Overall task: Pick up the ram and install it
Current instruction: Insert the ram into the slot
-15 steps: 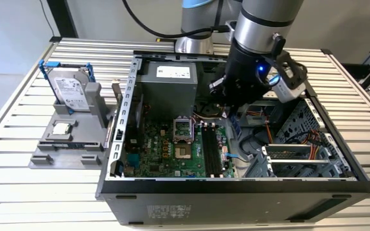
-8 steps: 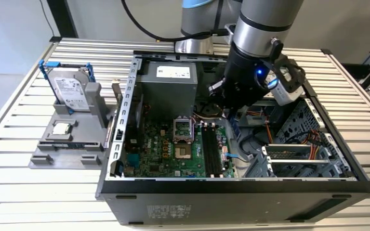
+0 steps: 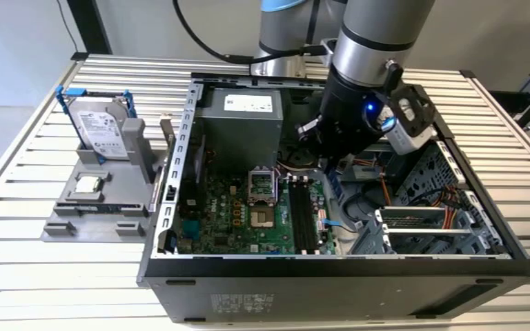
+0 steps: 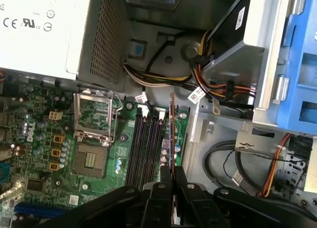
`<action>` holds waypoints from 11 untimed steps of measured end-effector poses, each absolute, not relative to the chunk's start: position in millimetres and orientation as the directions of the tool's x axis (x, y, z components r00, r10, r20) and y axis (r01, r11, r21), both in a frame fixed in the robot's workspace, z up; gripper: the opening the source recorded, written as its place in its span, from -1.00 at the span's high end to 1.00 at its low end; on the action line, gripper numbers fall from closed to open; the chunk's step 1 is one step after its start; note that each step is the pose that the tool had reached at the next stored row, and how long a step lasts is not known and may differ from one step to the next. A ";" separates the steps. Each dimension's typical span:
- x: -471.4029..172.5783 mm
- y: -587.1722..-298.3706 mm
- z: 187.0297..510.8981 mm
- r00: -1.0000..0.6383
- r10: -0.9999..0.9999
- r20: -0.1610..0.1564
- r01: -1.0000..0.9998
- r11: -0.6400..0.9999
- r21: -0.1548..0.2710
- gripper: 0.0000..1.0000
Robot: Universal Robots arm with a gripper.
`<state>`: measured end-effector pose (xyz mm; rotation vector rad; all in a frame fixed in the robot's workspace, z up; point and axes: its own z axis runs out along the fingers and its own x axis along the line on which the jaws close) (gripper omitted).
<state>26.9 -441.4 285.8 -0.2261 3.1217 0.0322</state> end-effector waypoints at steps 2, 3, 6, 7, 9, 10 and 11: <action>26.9 -441.4 284.2 -0.989 -0.144 -0.013 -0.144 0.989 0.020 1.00; 26.9 -441.4 283.2 -0.989 -0.144 -0.013 -0.144 0.989 0.020 1.00; 26.9 -441.4 279.4 -0.989 -0.144 -0.013 -0.144 0.989 0.020 1.00; 26.9 -441.4 277.6 -0.990 -0.144 -0.013 -0.144 0.989 0.020 1.00; 26.9 -441.1 274.0 -0.990 -0.141 -0.013 -0.141 0.990 0.020 1.00; 27.2 -441.1 272.0 -0.990 -0.140 -0.013 -0.141 0.990 0.020 1.00; 27.5 -441.1 270.3 -0.990 -0.140 -0.013 -0.141 0.990 0.020 1.00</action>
